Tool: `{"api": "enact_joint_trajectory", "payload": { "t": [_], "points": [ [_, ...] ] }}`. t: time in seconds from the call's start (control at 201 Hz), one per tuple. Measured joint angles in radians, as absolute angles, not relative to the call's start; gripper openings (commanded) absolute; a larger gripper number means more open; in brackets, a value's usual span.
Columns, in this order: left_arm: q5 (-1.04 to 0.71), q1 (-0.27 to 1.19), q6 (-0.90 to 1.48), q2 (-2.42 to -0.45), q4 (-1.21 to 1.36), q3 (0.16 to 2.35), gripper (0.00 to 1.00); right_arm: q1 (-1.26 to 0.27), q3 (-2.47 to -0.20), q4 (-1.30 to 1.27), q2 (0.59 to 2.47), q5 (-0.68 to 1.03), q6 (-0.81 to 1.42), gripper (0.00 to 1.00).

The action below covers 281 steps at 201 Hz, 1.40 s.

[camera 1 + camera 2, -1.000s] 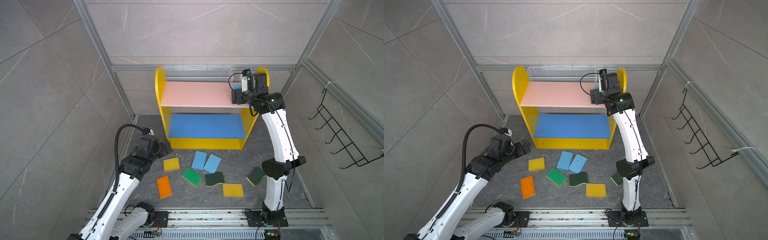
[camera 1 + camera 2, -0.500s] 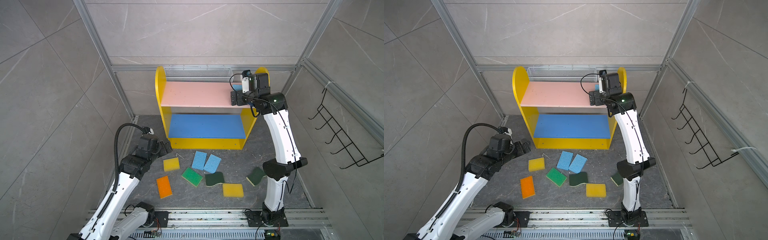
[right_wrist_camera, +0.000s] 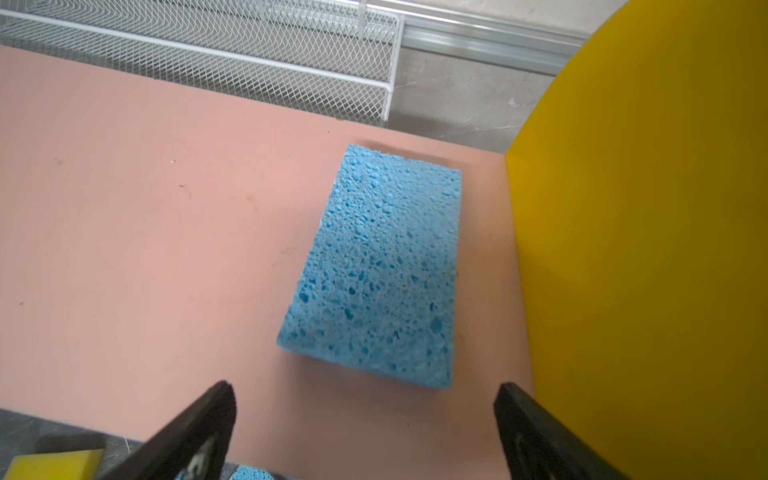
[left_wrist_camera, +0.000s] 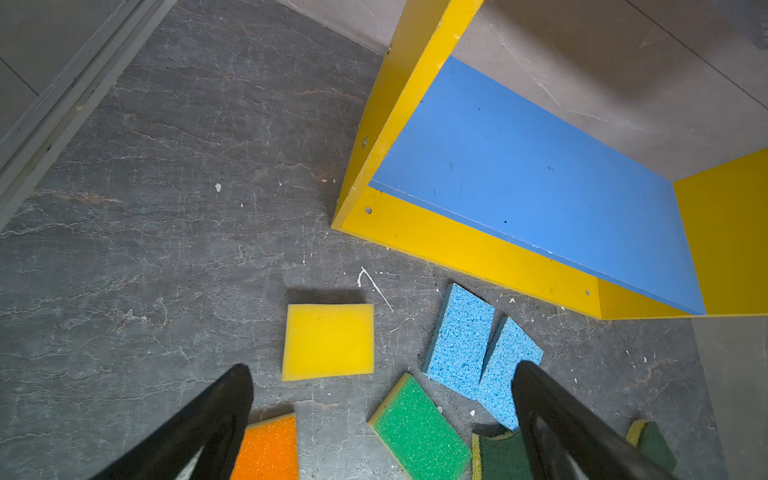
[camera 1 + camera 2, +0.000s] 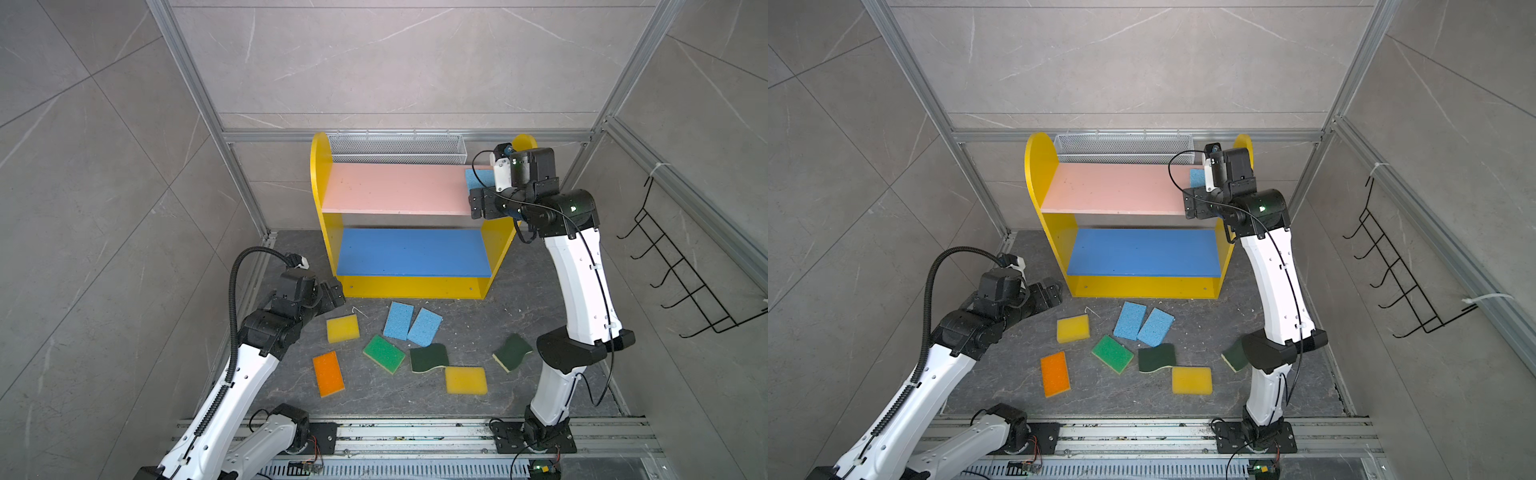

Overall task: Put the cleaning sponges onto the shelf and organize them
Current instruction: 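Withdraw the right gripper toward the table while the left gripper reaches toward the sponges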

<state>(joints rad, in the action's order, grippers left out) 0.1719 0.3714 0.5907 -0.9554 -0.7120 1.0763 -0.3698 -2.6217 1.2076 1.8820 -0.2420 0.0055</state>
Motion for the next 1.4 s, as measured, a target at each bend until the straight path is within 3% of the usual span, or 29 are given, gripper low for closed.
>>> {"api": "enact_joint_trajectory", "payload": {
  "t": [0.403, 0.682, 1.046, 1.399],
  "points": [
    [0.154, 0.371, 0.553, -0.955, -0.799, 1.109, 1.00, -0.442, -2.501, 1.217, 1.773, -0.266, 0.054, 0.99],
    [0.122, 0.374, 0.538, -0.924, -0.870, 1.103, 0.99, -0.504, -2.175, 1.174, 1.555, -0.269, 0.106, 0.99],
    [0.083, 0.390, 0.538, -0.861, -0.905, 1.062, 0.98, -0.525, -1.985, 1.137, 1.406, -0.271, 0.156, 0.97],
    [0.076, 0.503, 0.545, -0.898, -0.912, 1.007, 0.98, -0.529, -1.607, 1.097, 1.234, -0.253, 0.220, 0.97]
  ]
}}
